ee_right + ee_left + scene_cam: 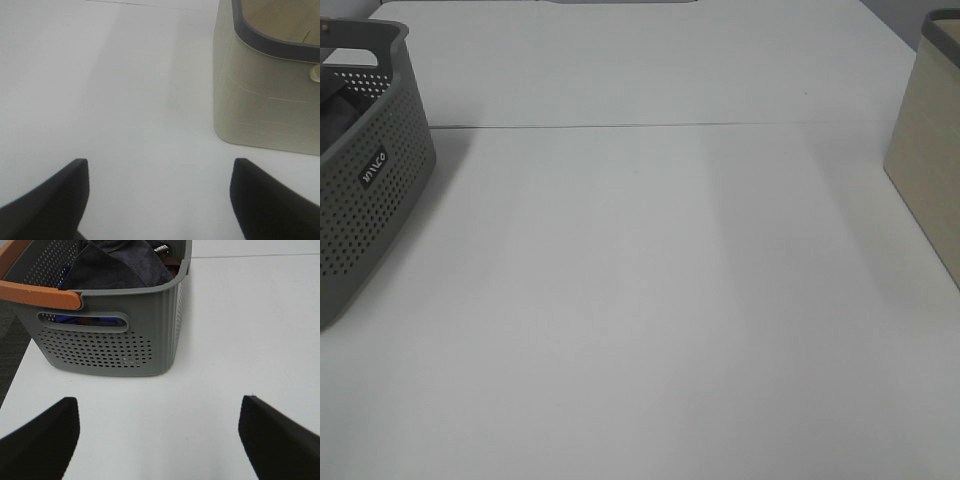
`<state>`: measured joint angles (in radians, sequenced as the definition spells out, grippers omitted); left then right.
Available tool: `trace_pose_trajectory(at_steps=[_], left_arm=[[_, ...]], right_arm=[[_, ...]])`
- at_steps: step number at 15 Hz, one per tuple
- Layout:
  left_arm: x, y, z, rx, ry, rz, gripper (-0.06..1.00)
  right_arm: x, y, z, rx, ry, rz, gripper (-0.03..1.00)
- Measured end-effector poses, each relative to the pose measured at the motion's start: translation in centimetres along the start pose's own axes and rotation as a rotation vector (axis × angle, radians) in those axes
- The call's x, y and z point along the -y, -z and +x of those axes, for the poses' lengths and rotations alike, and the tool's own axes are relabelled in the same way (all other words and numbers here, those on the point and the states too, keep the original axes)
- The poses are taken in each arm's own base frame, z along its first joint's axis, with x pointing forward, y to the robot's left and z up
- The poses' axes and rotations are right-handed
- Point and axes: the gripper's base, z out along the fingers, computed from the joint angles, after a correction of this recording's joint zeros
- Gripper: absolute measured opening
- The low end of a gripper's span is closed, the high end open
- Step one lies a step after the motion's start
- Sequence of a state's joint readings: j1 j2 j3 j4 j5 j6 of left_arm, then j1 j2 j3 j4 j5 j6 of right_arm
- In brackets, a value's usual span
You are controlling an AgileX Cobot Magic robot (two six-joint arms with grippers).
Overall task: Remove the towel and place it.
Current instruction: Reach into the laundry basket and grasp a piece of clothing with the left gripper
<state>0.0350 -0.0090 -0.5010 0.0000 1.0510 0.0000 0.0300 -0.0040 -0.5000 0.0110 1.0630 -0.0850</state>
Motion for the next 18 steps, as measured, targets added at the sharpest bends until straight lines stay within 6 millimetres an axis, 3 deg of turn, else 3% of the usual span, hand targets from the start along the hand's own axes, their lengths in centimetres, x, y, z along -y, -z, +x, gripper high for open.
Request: trace_pose_trajectory(at_steps=[3, 8, 18], left_arm=[[0.0, 0.0, 0.0, 0.0, 0.0, 0.0, 0.82], [0.0, 0.0, 0.0, 0.0, 0.0, 0.0, 0.98], [0.0, 0.0, 0.0, 0.0, 0.0, 0.0, 0.99]], right_arm=[[0.0, 0.0, 0.0, 0.0, 0.0, 0.0, 0.76], [0.0, 0.0, 0.0, 0.0, 0.0, 0.0, 0.76], [0.0, 0.0, 0.0, 0.0, 0.0, 0.0, 0.76]])
